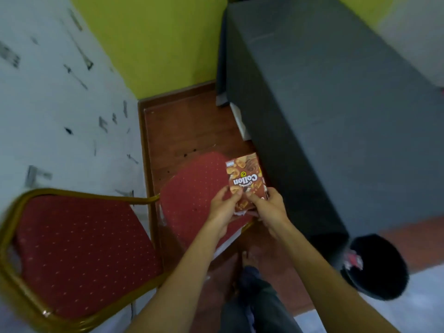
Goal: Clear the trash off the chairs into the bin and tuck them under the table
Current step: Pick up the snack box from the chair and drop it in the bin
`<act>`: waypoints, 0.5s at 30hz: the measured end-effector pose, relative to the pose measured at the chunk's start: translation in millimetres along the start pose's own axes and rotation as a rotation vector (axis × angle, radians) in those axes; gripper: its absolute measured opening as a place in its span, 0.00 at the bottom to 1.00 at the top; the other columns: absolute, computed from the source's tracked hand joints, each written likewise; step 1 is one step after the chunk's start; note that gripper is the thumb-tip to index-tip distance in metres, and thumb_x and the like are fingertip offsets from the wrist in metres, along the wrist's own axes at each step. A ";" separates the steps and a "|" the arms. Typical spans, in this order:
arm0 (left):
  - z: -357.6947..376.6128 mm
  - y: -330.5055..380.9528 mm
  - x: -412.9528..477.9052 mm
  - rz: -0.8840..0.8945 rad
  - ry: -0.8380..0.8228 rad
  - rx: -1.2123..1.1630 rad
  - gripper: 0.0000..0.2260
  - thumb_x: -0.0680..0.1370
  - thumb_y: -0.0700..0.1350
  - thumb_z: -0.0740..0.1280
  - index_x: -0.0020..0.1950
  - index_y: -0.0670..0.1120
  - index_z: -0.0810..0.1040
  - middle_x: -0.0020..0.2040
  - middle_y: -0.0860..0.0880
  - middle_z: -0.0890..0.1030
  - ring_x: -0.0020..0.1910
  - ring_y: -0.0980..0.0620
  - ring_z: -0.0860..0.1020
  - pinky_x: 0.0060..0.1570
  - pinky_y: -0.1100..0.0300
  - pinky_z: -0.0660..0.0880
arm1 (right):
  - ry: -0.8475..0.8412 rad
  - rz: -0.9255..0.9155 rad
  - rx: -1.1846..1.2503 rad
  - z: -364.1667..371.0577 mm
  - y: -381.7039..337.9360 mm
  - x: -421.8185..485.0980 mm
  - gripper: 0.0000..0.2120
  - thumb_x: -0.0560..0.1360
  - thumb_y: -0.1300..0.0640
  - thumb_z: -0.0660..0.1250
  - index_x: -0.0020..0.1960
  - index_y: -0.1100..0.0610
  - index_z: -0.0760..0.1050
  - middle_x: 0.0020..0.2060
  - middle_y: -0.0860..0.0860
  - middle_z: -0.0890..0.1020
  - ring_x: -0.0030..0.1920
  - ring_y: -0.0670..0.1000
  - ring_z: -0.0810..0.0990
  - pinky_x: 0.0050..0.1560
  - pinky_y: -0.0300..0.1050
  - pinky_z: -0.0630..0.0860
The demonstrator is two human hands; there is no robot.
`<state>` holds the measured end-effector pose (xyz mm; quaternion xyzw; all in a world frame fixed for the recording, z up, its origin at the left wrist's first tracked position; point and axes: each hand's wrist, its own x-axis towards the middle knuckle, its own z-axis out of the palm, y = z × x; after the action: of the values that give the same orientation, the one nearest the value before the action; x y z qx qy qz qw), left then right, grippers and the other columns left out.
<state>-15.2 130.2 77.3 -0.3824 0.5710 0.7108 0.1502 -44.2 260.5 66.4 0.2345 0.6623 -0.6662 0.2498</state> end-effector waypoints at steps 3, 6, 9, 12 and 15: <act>38.9 15.4 -28.7 0.056 -0.116 0.044 0.07 0.74 0.45 0.74 0.48 0.57 0.82 0.44 0.52 0.88 0.44 0.51 0.86 0.45 0.53 0.83 | 0.111 -0.082 0.038 -41.7 -19.8 -34.2 0.24 0.73 0.54 0.77 0.63 0.53 0.69 0.53 0.53 0.84 0.46 0.55 0.89 0.45 0.59 0.86; 86.4 22.9 -52.7 0.126 -0.214 0.117 0.07 0.76 0.42 0.73 0.52 0.52 0.83 0.43 0.52 0.87 0.39 0.54 0.86 0.33 0.61 0.80 | 0.225 -0.177 0.075 -87.5 -28.9 -58.8 0.22 0.72 0.53 0.77 0.62 0.51 0.71 0.53 0.52 0.84 0.47 0.55 0.88 0.51 0.64 0.84; 137.5 21.3 -72.3 0.188 -0.294 0.265 0.14 0.76 0.42 0.72 0.61 0.46 0.81 0.50 0.46 0.86 0.45 0.50 0.85 0.44 0.56 0.83 | 0.316 -0.222 0.157 -137.1 -31.5 -78.2 0.16 0.73 0.53 0.76 0.55 0.46 0.73 0.53 0.52 0.85 0.48 0.52 0.88 0.45 0.55 0.86; 189.6 12.7 -86.7 0.250 -0.381 0.423 0.19 0.76 0.43 0.72 0.66 0.47 0.77 0.52 0.47 0.86 0.48 0.51 0.85 0.53 0.51 0.82 | 0.408 -0.229 0.222 -188.1 -28.9 -94.8 0.16 0.74 0.51 0.75 0.57 0.50 0.73 0.53 0.52 0.84 0.47 0.51 0.88 0.38 0.47 0.86; 242.5 -4.1 -96.6 0.249 -0.498 0.497 0.26 0.75 0.44 0.72 0.72 0.51 0.69 0.57 0.47 0.84 0.50 0.52 0.84 0.51 0.54 0.82 | 0.539 -0.222 0.204 -239.4 -21.1 -107.3 0.22 0.72 0.48 0.75 0.61 0.54 0.74 0.52 0.51 0.85 0.47 0.50 0.87 0.42 0.48 0.86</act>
<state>-38.7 377.7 157.0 -0.0772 0.7143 0.6346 0.2848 19.8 502.2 148.6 0.3531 0.6561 -0.6662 -0.0339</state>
